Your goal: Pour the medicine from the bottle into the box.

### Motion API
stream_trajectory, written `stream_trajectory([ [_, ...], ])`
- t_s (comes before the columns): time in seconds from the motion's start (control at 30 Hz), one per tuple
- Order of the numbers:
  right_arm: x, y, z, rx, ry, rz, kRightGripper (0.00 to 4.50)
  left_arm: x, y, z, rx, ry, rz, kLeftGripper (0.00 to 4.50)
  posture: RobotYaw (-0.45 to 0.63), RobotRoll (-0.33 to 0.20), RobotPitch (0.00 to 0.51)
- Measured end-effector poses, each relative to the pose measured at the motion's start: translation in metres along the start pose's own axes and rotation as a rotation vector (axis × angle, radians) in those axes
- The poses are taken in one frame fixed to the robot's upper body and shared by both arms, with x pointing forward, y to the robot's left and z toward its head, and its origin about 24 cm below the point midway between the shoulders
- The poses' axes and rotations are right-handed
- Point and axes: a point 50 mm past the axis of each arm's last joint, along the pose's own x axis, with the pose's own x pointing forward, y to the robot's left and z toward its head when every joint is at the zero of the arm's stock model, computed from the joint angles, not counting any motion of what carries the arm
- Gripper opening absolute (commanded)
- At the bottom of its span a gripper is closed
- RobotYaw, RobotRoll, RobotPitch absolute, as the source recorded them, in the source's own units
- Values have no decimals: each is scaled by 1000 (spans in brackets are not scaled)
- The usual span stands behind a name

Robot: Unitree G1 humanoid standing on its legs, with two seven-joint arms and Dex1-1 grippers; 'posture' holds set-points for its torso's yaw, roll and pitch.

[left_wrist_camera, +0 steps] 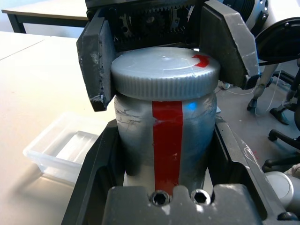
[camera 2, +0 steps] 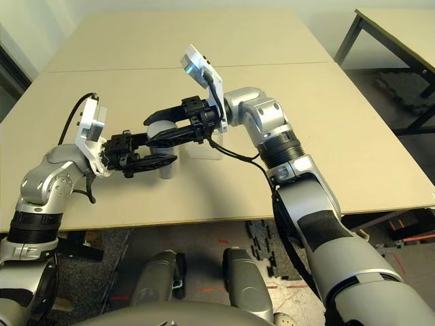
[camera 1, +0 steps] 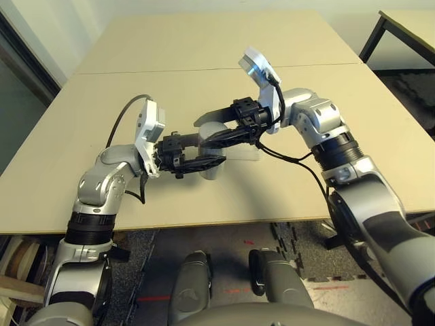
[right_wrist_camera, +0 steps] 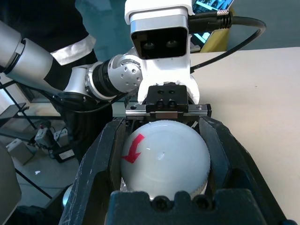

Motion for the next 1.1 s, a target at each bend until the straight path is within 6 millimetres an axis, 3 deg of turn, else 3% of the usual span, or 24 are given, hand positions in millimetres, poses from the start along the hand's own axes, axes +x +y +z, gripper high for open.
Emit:
stream_trajectory([
  [0.07,0,0,0,-2,2,1,2607,0,0,0,0,0,-1,2593,54,0,114],
  [0.27,11,7,4,-49,-5,110,4500,6,-1,1,14,-9,-38,2593,43,0,110],
  [0.83,10,-2,1,-92,16,-24,4500,6,6,2,38,-29,4,2593,31,0,98],
  [1.1,-2,-13,-4,-84,-2,-124,4500,7,8,4,52,-43,25,2593,40,0,93],
])
